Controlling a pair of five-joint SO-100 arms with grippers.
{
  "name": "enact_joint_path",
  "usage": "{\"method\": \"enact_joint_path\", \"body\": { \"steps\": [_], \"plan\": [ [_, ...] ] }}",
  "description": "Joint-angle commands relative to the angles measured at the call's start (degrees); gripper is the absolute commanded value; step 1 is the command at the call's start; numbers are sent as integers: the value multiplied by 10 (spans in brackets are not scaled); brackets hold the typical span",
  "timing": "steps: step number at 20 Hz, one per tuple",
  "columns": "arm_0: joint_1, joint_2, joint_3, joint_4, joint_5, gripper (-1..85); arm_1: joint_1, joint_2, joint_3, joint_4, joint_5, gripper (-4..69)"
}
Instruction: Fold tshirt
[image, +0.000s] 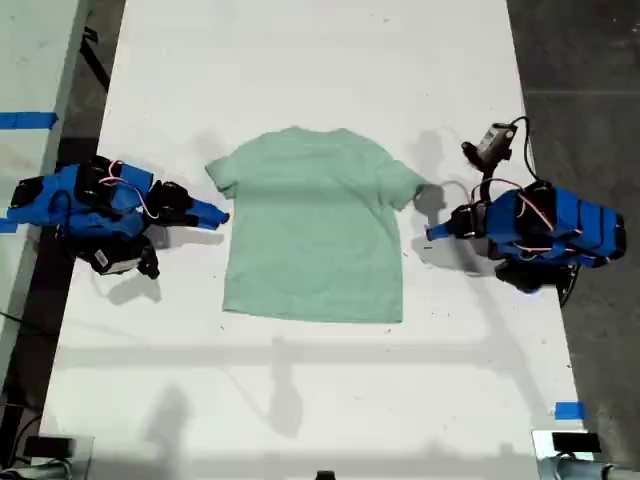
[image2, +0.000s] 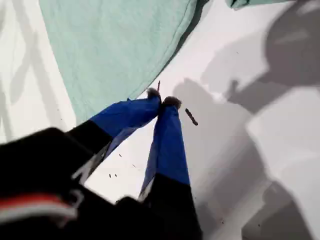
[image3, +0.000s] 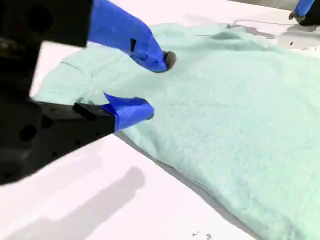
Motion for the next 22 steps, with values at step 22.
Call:
{"method": "enact_joint_path", "body": {
  "steps": [22],
  "plan": [
    [-15, 60, 6, 1, 0, 126, -9, 6, -2, 14, -31, 39]
  ]
}}
